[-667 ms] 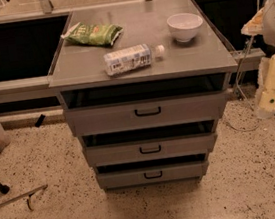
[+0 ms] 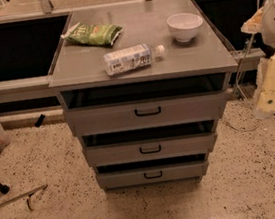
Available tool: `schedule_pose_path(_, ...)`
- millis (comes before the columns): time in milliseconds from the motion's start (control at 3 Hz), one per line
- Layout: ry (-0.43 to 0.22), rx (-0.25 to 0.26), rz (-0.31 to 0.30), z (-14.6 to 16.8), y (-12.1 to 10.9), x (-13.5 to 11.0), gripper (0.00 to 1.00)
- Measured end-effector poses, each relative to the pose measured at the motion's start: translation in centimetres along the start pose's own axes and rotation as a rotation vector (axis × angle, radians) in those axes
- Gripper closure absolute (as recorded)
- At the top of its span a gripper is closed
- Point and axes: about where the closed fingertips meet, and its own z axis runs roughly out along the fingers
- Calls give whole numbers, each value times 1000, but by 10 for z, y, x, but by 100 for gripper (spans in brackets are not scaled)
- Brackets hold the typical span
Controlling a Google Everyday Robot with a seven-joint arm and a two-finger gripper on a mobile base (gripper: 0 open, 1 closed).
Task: Open middle drawer
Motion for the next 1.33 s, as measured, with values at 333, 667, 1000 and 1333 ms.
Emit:
schedule_pose_path(333, -55, -6, -16, 27, 10, -11, 0)
schedule_pose_path(667, -137, -44, -24, 80, 26, -30, 0)
schedule_pose_path(1000, -136, -30, -19, 80, 30, -29, 0)
schedule_pose_path(1333, -126, -18, 15, 109, 44, -19, 0)
